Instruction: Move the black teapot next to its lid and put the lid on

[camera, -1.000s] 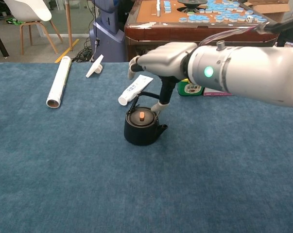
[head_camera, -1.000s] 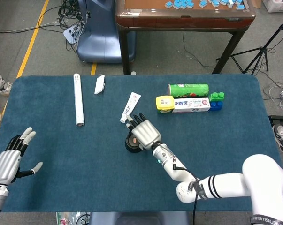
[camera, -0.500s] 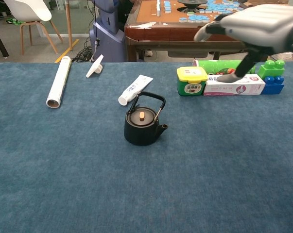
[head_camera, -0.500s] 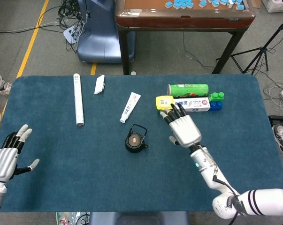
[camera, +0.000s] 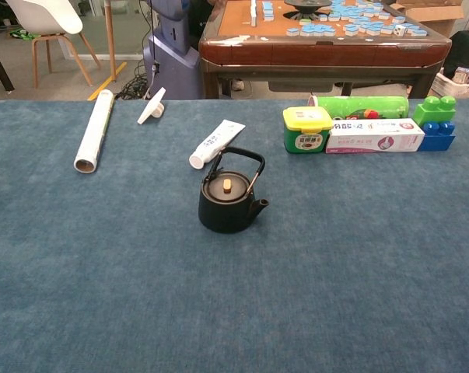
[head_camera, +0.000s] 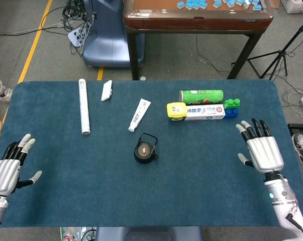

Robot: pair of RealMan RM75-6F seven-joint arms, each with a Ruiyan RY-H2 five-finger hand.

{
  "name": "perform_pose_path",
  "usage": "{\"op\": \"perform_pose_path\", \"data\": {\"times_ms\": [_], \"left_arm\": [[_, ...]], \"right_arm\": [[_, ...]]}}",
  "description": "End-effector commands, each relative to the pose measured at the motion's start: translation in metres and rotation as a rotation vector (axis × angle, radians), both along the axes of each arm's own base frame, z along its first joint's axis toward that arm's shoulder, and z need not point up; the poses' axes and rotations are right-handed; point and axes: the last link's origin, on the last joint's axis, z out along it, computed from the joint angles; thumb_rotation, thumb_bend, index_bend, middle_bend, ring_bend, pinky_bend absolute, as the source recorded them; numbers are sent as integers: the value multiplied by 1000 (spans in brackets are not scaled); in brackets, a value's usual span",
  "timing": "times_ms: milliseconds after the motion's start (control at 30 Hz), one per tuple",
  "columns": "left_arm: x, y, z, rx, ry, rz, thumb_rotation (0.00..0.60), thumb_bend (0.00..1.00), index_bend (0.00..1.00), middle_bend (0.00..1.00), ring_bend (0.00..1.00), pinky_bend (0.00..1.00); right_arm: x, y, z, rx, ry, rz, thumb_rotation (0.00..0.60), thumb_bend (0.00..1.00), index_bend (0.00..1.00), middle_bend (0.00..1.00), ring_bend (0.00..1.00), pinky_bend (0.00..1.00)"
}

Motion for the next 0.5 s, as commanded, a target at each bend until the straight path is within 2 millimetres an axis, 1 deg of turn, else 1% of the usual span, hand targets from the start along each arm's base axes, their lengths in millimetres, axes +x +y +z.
{"op": "perform_pose_path", "data": {"times_ms": [33, 300, 500], "left_arm": [[1, -2, -2, 4, 7, -4, 591, 244, 0, 0, 0, 5], [2, -8, -7, -1, 17, -5, 595, 245, 0, 0, 0, 6], [4, -12, -9, -6, 21, -11, 595, 244, 0, 0, 0, 6]], "right_arm": [[-16, 18, 8, -19, 13, -10, 600, 251, 151, 165, 0, 61], [-36, 46, 0, -21, -18, -21, 600, 252, 152, 165, 0, 63], [-41, 56, -2, -21, -28, 4, 600, 251, 152, 165, 0, 63]]}}
